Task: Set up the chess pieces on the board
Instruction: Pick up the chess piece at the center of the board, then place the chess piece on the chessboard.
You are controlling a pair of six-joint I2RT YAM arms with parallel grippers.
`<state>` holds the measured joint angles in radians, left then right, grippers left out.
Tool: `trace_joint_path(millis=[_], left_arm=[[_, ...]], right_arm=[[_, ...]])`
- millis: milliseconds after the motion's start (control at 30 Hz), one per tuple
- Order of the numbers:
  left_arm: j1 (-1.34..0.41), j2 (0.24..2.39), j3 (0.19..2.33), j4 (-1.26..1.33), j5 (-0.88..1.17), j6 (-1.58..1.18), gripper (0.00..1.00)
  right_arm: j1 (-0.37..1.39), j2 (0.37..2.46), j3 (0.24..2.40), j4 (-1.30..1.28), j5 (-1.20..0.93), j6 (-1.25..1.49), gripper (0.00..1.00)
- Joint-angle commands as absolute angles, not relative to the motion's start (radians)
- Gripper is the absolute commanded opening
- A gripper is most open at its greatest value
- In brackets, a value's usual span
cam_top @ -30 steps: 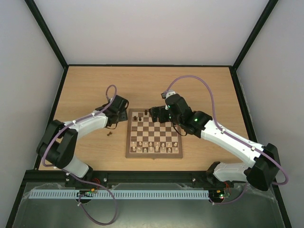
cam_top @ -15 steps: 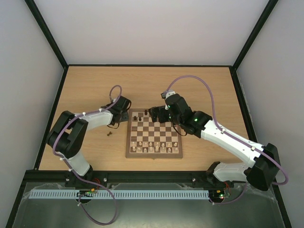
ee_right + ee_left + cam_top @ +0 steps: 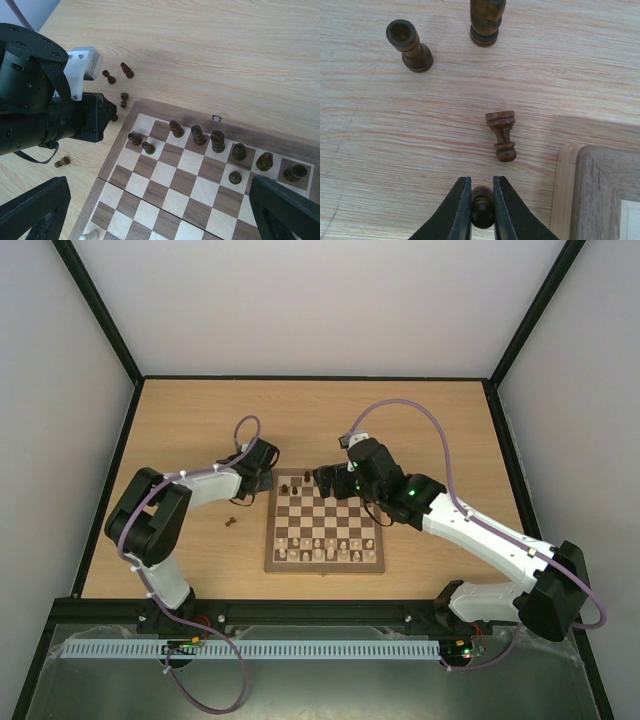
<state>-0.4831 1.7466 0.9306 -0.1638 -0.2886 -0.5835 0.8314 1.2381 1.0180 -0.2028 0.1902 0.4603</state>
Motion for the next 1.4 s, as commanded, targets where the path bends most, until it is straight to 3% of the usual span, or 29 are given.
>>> trace_joint_path(millis=[0,500,800,1367], left_arm=[[-0.479,1.749,0.941,-0.172,-0.297,-0.578,0.07],[-0.628,1.450,1.103,-0.458,-0.231,-0.523,0.06],[-0.757,1.543,1.175,-0.461,-0.196,-0.524,0.06],[-0.833,1.707,1.164,-0.356,-0.247,-0.541,0.06]], right_arm=[[0.833,1.250,1.005,-0.192,0.187,0.459,0.99],[0.832,1.200,1.009,-0.212,0.237,0.468,0.99],[0.831,1.058,0.975,-0.226,0.438,0.498,0.99],[0.831,1.084,0.973,-0.215,0.407,0.496,0.99]])
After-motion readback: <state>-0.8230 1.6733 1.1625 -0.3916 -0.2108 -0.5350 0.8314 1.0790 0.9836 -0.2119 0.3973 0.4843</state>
